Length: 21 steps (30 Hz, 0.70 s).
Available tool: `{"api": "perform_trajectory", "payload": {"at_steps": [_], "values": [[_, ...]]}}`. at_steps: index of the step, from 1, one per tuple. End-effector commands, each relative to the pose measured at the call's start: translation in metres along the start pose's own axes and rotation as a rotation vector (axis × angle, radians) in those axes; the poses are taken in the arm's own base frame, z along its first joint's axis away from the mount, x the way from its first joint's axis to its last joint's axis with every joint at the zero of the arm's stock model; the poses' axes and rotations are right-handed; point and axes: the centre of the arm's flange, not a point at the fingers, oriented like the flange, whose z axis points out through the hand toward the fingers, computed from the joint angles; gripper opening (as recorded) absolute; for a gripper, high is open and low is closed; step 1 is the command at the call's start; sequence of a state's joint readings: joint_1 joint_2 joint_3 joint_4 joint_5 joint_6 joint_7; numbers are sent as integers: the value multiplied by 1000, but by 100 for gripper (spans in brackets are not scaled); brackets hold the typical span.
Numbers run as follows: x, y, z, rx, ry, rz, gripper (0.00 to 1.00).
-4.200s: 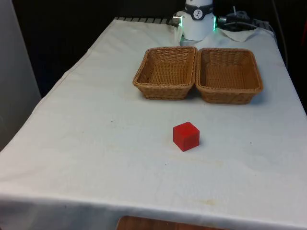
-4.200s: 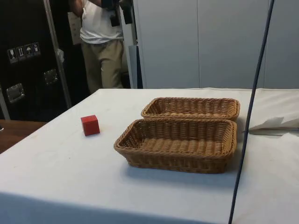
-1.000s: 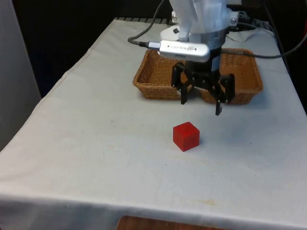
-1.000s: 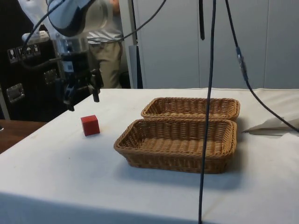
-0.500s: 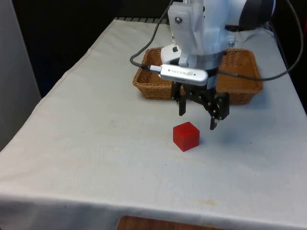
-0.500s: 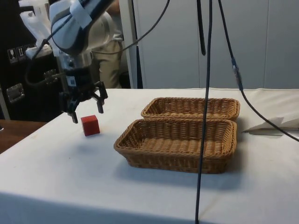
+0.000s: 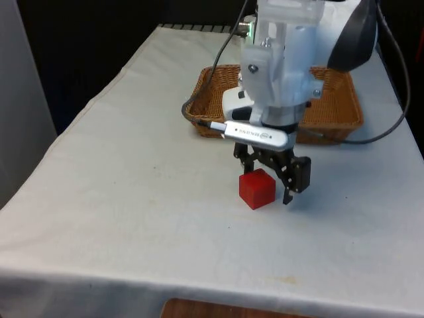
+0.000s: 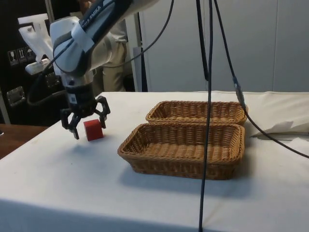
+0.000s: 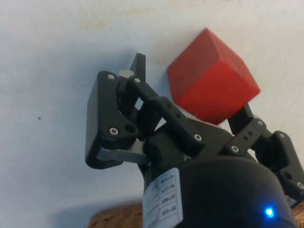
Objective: Pick up the red cube and place it into the right basket.
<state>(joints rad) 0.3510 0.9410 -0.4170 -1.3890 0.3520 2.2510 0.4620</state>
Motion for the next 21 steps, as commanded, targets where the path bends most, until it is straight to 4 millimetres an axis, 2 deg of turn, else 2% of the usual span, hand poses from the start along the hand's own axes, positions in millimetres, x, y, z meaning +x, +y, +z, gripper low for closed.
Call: {"api": "perform_trajectory", "payload": {"at_steps": [1, 9, 15, 16, 17, 21], "values": [[1, -1, 4, -1, -3, 10, 100], [7, -3, 8, -7, 7, 37, 100], [11, 2, 5, -11, 11, 43, 100], [11, 4, 5, -13, 11, 45, 89], [11, 4, 5, -13, 11, 45, 74], [12, 5, 4, -15, 13, 47, 29]]}}
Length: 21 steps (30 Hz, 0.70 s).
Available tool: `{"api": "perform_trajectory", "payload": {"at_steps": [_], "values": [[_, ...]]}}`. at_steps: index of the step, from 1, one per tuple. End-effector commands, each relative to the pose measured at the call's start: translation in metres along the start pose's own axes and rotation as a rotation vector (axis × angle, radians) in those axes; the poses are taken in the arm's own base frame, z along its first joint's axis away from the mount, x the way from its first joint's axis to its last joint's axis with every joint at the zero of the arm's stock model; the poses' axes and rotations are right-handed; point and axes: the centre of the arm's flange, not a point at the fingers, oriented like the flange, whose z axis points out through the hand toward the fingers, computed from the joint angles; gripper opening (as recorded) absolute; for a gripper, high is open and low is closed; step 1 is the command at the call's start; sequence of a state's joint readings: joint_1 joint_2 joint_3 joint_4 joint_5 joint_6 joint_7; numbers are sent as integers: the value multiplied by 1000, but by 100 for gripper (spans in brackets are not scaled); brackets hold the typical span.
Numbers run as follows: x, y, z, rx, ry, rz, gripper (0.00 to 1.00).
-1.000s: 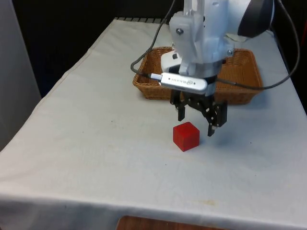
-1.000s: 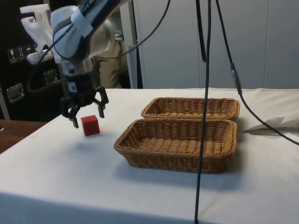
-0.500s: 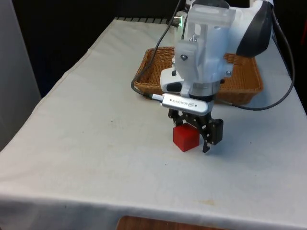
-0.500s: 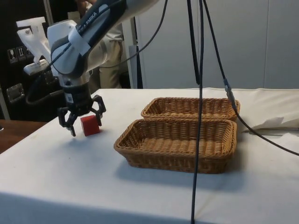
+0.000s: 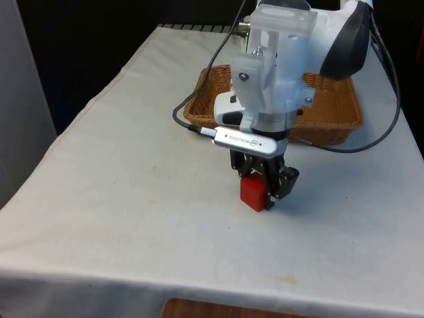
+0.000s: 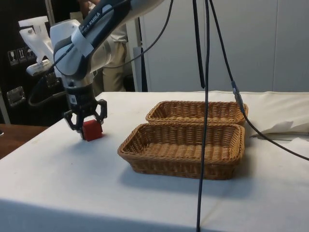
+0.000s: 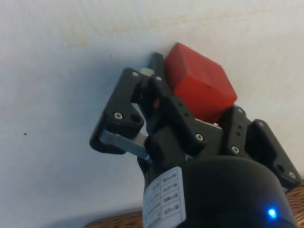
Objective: Pick up the red cube and place it into the right basket.
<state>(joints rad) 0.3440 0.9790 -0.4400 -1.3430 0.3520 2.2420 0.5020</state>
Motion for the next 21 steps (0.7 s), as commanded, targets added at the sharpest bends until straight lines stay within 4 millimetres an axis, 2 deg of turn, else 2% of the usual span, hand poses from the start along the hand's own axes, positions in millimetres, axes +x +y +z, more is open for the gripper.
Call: {"api": "perform_trajectory", "payload": {"at_steps": [1, 2, 3, 4, 12, 18, 19, 21], "values": [[0, 0, -1, 3, -7, 2, 20], [0, 0, 0, 0, 0, 0, 10], [0, 1, -1, 2, -6, 3, 10], [0, 1, -1, 2, -6, 3, 1], [1, 2, -2, 3, -5, 4, 2], [-3, 4, -27, 3, -7, 1, 2], [0, 3, -18, 0, -11, 3, 2], [-5, 6, -36, 2, -7, -5, 2]]}}
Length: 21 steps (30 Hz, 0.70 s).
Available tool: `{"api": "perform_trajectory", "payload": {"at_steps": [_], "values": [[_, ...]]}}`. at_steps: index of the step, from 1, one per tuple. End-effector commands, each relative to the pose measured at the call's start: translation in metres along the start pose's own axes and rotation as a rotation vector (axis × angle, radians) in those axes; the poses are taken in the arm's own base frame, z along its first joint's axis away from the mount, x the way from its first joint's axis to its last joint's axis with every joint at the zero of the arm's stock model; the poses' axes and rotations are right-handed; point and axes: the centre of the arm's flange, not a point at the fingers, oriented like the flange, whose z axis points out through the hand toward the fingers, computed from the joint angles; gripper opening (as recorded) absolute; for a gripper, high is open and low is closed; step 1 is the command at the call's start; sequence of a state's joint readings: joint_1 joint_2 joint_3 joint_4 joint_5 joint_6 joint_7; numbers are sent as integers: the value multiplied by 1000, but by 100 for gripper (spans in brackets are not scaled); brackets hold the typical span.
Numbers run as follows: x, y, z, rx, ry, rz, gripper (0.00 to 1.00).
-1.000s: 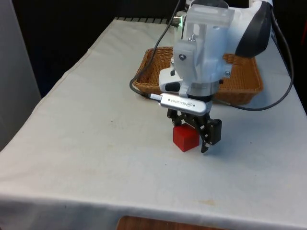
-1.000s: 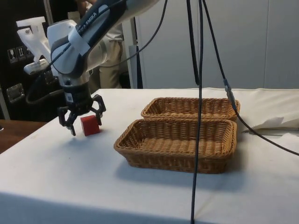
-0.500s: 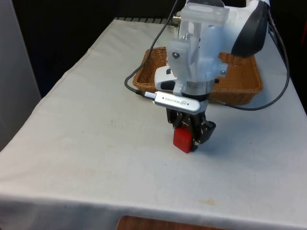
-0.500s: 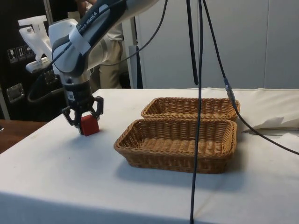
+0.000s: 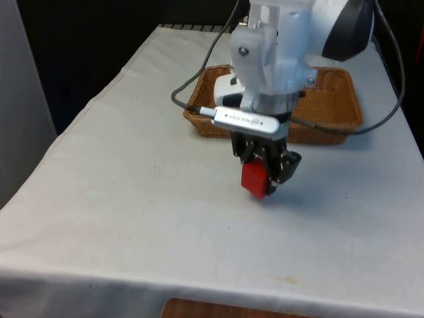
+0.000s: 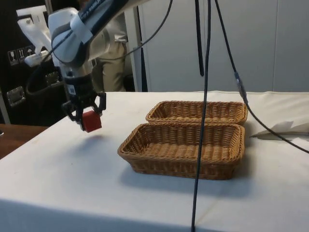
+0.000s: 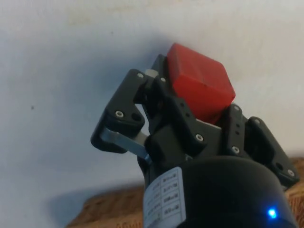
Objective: Pick up the red cube and place it into the right basket.
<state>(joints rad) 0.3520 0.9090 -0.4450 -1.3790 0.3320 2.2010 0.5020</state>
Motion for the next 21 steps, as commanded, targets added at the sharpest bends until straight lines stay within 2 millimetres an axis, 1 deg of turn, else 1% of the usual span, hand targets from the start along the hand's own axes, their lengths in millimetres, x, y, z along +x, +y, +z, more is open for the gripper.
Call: {"api": "perform_trajectory", "payload": {"at_steps": [1, 7, 8, 10, 14, 15, 16, 17, 18, 21], "values": [[-4, 1, -8, 2, 6, -6, 2], [-11, 6, -27, 3, 6, -19, 2], [-10, 5, -22, -4, -1, -16, 2], [-13, 8, -35, 7, 8, -24, 2], [-16, 13, -48, 9, 11, -30, 2], [-18, 15, -55, 9, 13, -33, 2], [-20, 16, -57, 10, 13, -36, 2], [-17, 15, -54, 6, 8, -32, 2], [-20, 18, -61, 10, 15, -36, 2], [-24, 21, -70, 11, 16, -41, 2]]}}
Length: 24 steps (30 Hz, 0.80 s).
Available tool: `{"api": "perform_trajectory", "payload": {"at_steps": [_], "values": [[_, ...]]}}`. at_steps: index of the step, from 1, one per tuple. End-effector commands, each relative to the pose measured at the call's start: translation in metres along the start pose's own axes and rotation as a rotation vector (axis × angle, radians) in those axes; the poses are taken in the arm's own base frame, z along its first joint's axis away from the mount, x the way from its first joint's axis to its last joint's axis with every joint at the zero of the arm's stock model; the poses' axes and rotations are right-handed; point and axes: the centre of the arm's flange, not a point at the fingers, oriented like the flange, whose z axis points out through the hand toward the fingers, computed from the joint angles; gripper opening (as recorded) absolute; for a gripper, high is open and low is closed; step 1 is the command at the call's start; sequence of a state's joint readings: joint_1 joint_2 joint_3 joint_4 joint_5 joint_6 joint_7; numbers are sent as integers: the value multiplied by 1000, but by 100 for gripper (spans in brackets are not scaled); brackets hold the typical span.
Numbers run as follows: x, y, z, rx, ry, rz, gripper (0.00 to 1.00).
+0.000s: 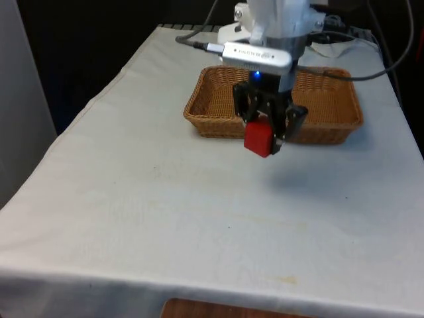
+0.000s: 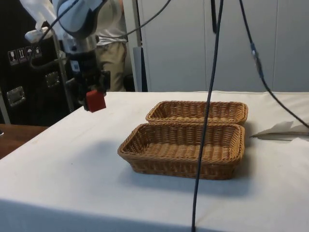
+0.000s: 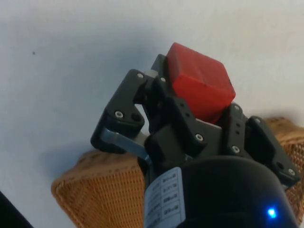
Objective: Pick up the red cube and place it into the right basket.
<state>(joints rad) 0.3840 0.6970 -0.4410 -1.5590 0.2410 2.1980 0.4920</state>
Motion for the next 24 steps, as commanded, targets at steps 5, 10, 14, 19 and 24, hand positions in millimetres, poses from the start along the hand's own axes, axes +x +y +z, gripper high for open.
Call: {"api": "perform_trajectory", "payload": {"at_steps": [5, 10, 14, 19, 24], "values": [[-8, 8, -21, 7, 8, -10, 2], [-17, 17, -42, 8, 8, -23, 2], [-22, 22, -54, 7, 6, -29, 2], [-33, 30, -73, 15, 5, -35, 2], [-40, 36, -84, 23, 5, -36, 2]]}}
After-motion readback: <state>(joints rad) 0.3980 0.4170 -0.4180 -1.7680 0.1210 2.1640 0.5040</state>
